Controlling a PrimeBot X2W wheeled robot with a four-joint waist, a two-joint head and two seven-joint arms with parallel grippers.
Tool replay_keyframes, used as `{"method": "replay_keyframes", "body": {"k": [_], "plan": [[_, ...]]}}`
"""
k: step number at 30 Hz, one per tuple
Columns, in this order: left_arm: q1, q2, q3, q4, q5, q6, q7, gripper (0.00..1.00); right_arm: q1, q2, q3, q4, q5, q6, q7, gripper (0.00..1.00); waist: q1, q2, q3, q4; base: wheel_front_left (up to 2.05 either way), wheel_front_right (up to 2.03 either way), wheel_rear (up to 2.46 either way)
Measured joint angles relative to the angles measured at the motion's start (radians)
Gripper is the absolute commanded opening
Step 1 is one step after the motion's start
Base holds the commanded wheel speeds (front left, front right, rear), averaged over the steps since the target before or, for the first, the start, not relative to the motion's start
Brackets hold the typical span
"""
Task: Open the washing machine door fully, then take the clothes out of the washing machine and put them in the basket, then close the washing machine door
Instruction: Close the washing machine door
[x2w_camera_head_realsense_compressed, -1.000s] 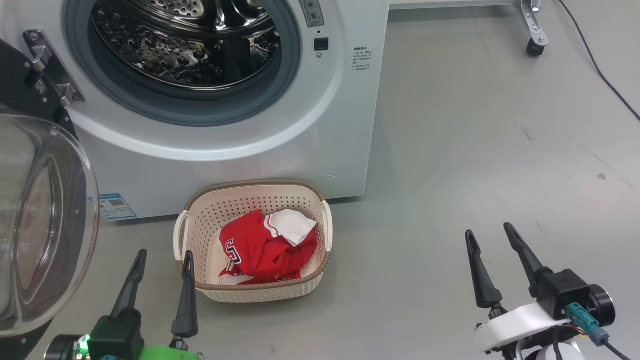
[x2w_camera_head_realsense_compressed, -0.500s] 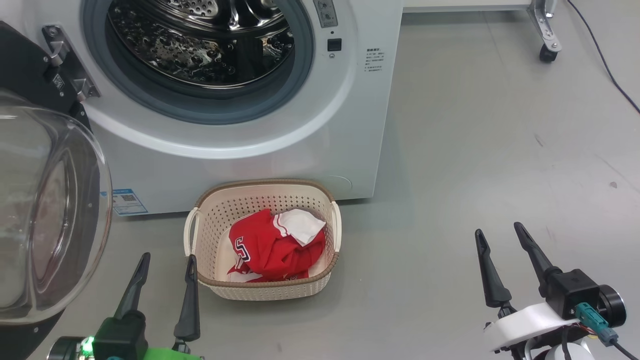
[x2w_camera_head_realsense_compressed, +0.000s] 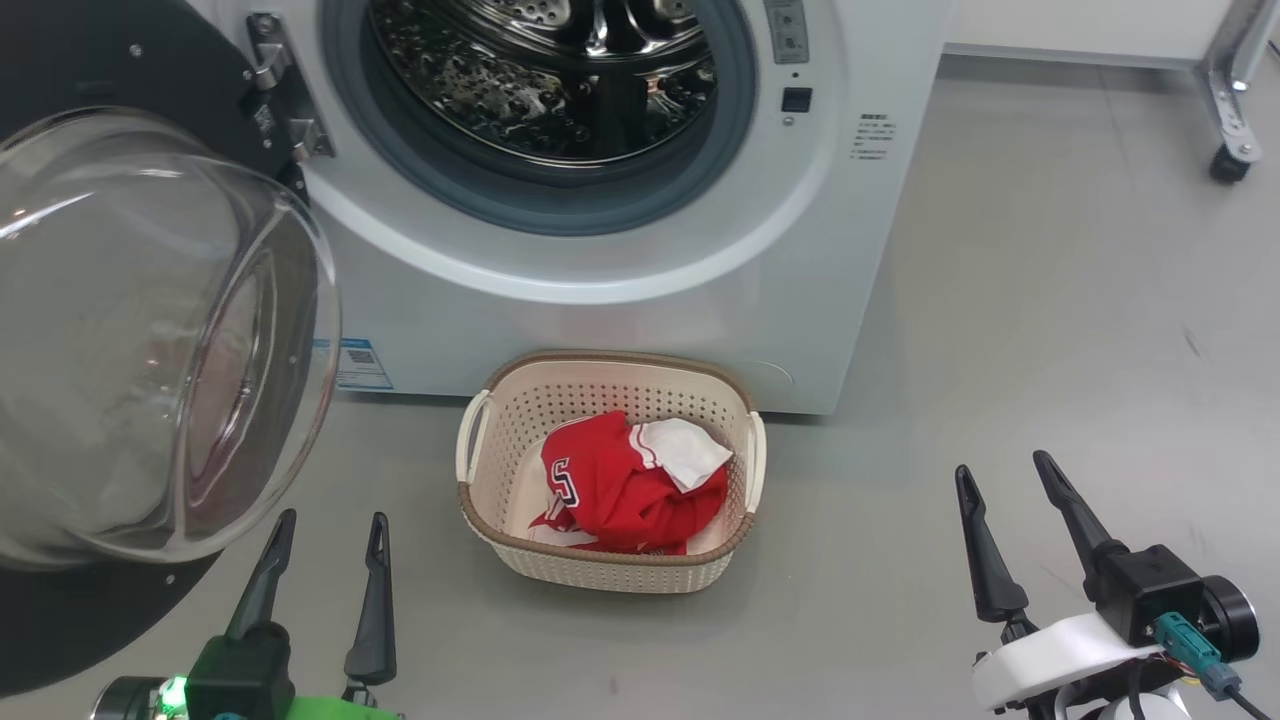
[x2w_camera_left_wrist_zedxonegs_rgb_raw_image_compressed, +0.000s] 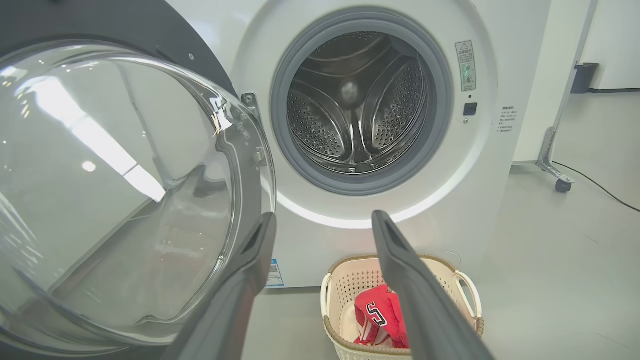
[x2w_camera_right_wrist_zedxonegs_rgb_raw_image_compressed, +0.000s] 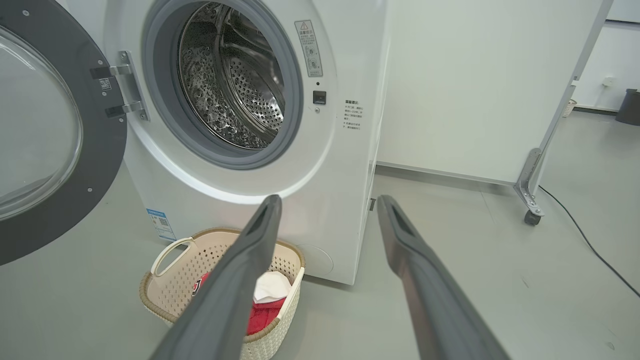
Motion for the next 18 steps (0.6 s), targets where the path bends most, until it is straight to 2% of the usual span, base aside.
{"method": "replay_keyframes", "body": {"k": [18], "plan": [[0.001, -0.003, -0.002, 0.007, 0.000, 0.004, -0.010, 1.00, 0.012, 0.000, 0.010, -0.018, 0.000, 0.003, 0.018, 1.00, 0.0000, 0.0000, -0.012, 0.262, 0.00, 0.00, 0.00]]}}
